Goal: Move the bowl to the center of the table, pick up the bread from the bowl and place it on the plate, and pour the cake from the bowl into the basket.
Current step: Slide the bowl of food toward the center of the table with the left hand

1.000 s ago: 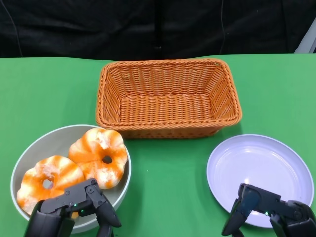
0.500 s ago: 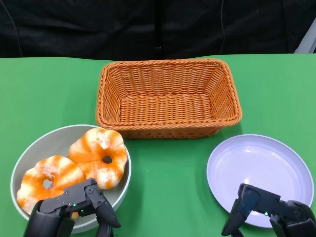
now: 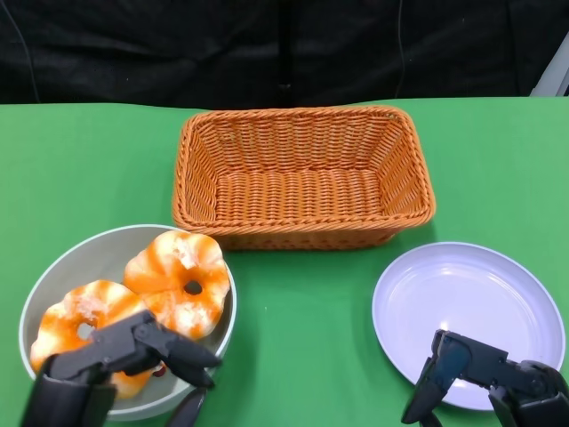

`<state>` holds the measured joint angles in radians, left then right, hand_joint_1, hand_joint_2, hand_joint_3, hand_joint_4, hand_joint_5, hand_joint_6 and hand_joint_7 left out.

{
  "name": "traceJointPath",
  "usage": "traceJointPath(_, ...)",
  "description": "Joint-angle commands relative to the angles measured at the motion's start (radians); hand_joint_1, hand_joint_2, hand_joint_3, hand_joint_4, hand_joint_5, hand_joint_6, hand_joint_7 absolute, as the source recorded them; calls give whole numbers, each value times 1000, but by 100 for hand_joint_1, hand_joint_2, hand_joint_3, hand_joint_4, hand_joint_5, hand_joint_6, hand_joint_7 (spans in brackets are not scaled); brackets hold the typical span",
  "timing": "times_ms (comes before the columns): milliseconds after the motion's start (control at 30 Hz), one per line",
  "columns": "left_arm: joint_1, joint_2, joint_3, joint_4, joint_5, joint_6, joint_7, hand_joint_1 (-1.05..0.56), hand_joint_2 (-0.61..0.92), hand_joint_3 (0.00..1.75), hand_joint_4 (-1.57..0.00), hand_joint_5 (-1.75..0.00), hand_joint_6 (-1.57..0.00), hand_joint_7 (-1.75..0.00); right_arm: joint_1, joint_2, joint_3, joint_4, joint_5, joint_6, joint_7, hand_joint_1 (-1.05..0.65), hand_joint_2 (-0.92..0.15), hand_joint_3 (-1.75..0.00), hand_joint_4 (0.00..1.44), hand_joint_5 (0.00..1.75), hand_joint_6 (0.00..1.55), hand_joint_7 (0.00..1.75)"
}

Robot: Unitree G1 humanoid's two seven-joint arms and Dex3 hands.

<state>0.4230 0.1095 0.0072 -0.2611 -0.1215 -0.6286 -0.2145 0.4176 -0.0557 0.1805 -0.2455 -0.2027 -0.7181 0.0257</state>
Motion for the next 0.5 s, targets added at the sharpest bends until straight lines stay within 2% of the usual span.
traceJointPath(33, -13, 59, 65, -30, 24, -18, -9, -41, 73, 47, -62, -87, -61, -51, -1, -1, -5, 18, 2, -28, -14, 2, -11, -165, 80, 163, 79, 140)
traceJointPath(67, -15, 67, 75, -32, 31, -17, -8, -44, 81, 32, -61, -81, -60, -47, -2, 0, -5, 21, 1, -32, -15, 2, -11, -165, 80, 163, 80, 140)
traceJointPath(133, -20, 83, 107, -37, 46, -10, 1, -50, 88, 20, -57, -74, -57, -42, -2, 1, -8, 22, -6, -36, -20, 2, -10, -166, 81, 163, 79, 140)
traceJointPath(200, -22, 87, 122, -39, 55, -6, 6, -54, 91, 15, -55, -69, -55, -39, -2, 2, -8, 22, -11, -37, -24, 2, -9, -168, 81, 162, 79, 140)
traceJointPath(500, -77, 114, 243, 9, 81, 19, 36, -66, 92, 33, -28, -74, -39, -28, 1, -6, -5, 34, 2, -41, -19, 2, -8, -171, 81, 162, 79, 140)
